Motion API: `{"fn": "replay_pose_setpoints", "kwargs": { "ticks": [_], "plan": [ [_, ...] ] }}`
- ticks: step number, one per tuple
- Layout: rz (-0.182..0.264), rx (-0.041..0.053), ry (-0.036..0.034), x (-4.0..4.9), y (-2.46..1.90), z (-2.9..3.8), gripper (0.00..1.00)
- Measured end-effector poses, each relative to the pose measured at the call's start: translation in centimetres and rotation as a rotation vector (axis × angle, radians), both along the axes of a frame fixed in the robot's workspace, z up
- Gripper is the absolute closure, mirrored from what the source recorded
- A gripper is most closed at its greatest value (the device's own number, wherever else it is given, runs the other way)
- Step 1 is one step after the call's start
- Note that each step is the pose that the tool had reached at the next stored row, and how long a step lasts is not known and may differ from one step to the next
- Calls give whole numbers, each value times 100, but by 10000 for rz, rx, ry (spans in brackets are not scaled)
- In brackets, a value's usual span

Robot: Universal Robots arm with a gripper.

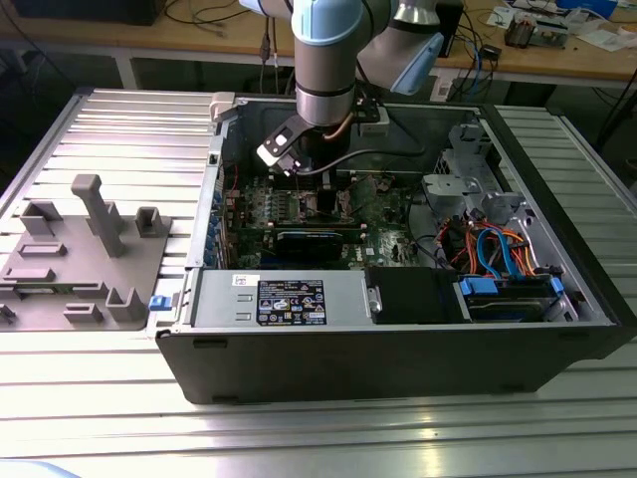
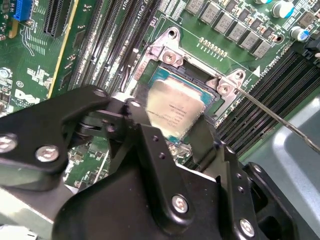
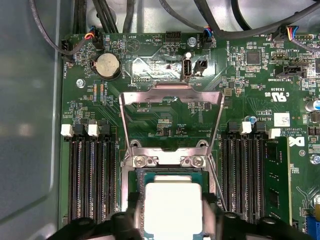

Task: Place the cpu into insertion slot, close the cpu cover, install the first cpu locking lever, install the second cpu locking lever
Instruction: 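Place the cpu into insertion slot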

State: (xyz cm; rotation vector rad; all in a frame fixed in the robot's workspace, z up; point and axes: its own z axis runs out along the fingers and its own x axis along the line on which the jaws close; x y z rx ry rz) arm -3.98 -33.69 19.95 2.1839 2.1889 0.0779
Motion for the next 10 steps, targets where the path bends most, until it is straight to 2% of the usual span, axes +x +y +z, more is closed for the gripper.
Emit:
{"fn": "replay_pose_setpoints", "kwargs": {
  "ticks": [1, 10],
  "plan": [
    [0, 0, 0, 0, 0, -2, 38],
    [-1, 10, 1, 0, 39, -19, 38]
  ]
}}
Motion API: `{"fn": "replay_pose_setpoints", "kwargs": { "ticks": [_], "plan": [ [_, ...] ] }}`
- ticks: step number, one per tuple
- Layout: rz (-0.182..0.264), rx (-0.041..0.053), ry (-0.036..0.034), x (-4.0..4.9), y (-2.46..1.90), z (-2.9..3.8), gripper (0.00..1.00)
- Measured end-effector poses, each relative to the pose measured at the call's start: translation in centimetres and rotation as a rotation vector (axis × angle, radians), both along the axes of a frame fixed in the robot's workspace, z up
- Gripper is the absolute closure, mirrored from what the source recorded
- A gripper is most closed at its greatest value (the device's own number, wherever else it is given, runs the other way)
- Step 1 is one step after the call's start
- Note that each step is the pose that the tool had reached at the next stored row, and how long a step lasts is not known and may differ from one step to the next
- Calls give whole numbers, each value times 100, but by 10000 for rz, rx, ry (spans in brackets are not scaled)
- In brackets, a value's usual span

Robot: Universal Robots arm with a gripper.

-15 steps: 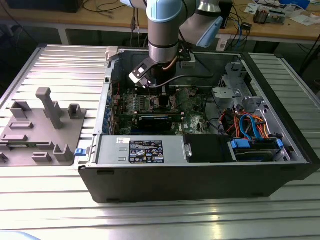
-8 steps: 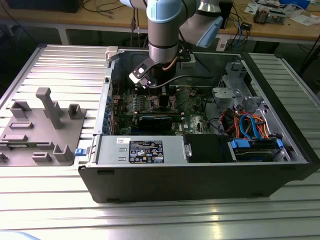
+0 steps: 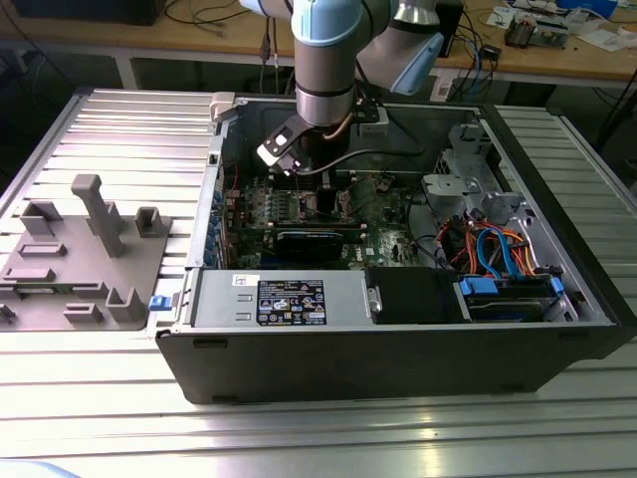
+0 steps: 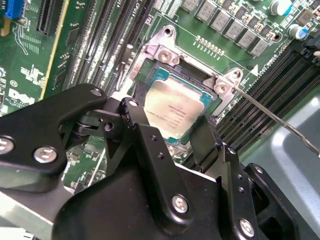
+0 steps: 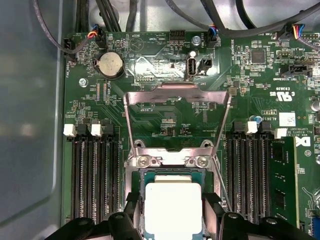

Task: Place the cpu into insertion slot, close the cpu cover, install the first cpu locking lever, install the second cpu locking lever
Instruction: 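Place the cpu into insertion slot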

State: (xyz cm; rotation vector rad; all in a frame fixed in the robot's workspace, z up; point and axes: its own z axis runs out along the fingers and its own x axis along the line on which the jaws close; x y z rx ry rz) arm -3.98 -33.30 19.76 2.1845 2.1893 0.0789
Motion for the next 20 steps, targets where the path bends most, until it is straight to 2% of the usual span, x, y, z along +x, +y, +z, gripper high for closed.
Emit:
{"fn": "replay_pose_setpoints", "kwargs": {
  "ticks": [7, 10, 14, 17, 18, 19, 20],
  "plan": [
    [-9, -3, 1, 0, -8, 7, 38],
    [-8, 0, -1, 0, -8, 35, 38],
    [-7, 1, 3, 1, -8, 112, 38],
    [-8, 7, 72, 9, -7, 138, 38],
    [-8, 10, 127, 14, -8, 141, 40],
    [-8, 12, 161, 17, -8, 142, 47],
    [-9, 19, 198, 20, -8, 143, 47]
  ]
}}
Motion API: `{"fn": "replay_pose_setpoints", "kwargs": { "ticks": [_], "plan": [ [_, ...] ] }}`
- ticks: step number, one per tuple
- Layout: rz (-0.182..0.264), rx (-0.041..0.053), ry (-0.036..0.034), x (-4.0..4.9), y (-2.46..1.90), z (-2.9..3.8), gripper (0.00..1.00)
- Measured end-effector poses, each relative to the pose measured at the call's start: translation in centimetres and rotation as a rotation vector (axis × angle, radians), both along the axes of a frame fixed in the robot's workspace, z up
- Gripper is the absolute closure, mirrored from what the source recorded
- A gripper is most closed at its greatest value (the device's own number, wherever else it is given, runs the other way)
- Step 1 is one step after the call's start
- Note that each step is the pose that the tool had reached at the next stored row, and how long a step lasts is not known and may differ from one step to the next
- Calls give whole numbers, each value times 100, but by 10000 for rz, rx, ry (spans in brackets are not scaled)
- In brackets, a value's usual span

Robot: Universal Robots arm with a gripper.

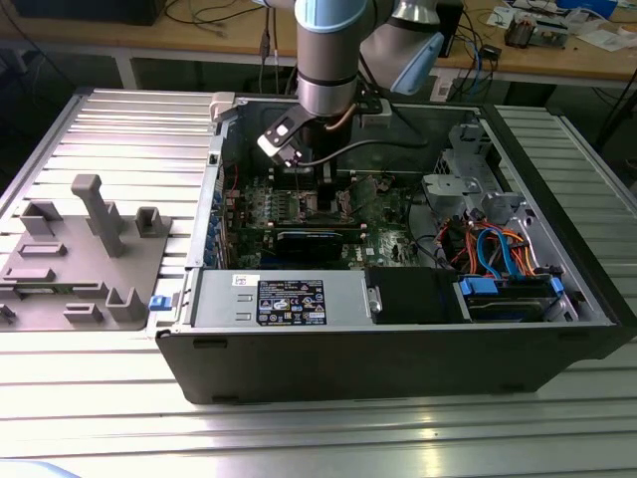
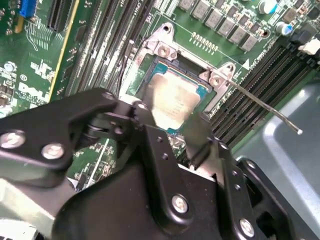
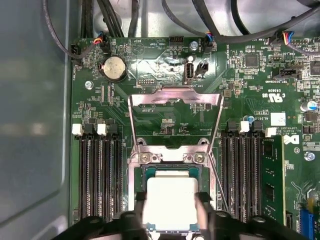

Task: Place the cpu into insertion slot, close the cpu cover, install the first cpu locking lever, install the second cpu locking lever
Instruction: 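Place the cpu into insertion slot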

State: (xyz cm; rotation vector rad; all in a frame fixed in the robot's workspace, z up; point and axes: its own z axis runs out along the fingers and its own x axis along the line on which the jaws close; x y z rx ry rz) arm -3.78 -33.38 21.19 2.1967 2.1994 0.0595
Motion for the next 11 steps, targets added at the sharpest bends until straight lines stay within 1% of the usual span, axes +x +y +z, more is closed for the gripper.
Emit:
{"fn": "replay_pose_setpoints", "kwargs": {
  "ticks": [2, 3, 4, 5, 6, 7, 8, 9, 11],
  "plan": [
    [0, 30, 78, 7, 1, 1, 59],
    [1, 47, 139, 12, 1, 3, 65],
    [0, 63, 183, 14, 1, 4, 71],
    [1, 84, 277, 22, 1, 7, 77],
    [0, 94, 334, 27, 0, 8, 77],
    [0, 106, 395, 32, 0, 9, 83],
    [0, 113, 434, 33, 0, 10, 89],
    [-1, 115, 445, 33, 0, 9, 89],
    [16, 114, 443, 34, 0, 9, 89]
  ]
}}
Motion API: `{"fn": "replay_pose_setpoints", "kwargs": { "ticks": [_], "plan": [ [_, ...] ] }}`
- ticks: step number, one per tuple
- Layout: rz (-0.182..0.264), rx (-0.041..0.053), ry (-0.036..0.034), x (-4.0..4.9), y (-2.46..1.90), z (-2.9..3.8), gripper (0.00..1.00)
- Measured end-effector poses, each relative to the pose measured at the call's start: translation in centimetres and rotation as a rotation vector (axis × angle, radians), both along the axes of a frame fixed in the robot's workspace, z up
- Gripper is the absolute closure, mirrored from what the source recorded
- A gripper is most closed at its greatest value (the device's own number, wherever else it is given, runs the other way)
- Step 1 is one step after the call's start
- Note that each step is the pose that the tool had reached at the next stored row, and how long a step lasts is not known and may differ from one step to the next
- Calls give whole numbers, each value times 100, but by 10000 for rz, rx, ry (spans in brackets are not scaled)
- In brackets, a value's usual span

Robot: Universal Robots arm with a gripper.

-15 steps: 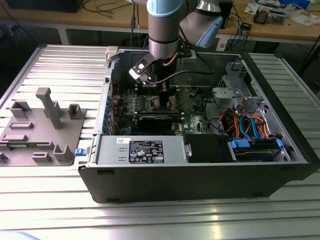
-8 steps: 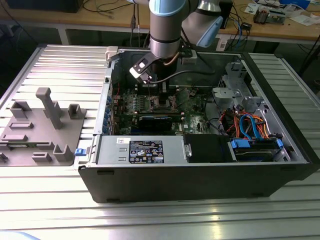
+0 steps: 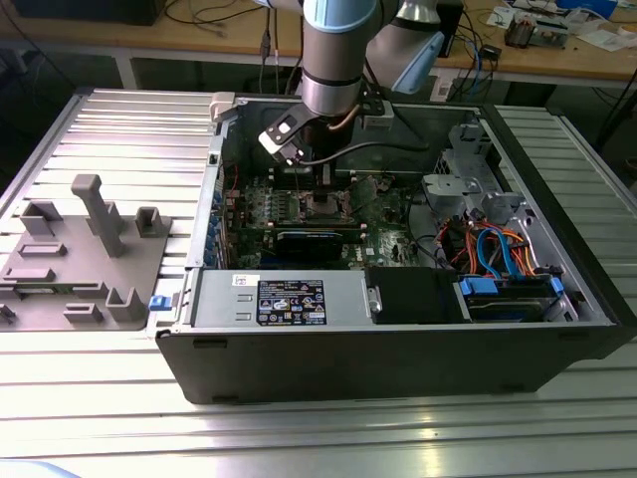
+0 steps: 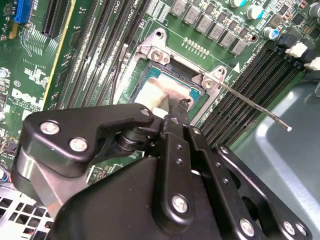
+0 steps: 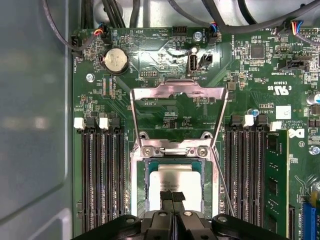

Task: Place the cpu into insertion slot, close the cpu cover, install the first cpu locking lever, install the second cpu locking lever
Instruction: 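Place the cpu into insertion slot, then close the cpu cover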

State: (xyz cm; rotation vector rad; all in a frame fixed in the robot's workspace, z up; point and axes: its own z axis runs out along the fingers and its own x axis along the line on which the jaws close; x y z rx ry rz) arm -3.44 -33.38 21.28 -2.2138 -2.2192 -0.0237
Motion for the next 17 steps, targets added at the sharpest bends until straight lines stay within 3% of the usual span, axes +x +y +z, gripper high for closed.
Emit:
{"fn": "replay_pose_setpoints", "kwargs": {
  "ticks": [3, 17],
  "plan": [
    [212, 1, -5, 0, 0, 0, 89],
    [224, -7, -14, 0, -8, 15, 89]
  ]
}}
